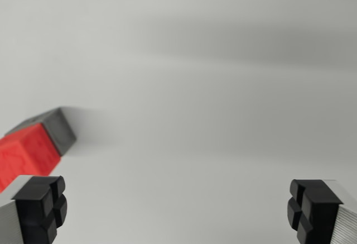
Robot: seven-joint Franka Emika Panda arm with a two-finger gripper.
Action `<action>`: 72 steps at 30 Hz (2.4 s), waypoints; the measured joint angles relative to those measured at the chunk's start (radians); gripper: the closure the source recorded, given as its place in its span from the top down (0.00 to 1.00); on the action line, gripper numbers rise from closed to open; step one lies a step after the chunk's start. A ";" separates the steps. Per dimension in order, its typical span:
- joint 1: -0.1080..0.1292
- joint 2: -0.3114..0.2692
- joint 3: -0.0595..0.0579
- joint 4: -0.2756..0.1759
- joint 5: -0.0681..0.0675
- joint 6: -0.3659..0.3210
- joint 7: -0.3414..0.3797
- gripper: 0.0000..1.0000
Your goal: Destack cube
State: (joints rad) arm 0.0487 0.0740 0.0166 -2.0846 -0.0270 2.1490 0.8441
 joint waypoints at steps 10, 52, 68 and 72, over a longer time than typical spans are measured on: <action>0.021 -0.006 0.018 -0.060 0.000 0.054 -0.007 1.00; 0.148 0.052 0.115 -0.276 -0.003 0.331 -0.024 1.00; 0.214 0.133 0.140 -0.309 -0.028 0.447 -0.010 1.00; 0.216 0.176 0.133 -0.310 -0.043 0.487 -0.002 1.00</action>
State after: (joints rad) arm 0.2645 0.2500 0.1498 -2.3941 -0.0695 2.6356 0.8423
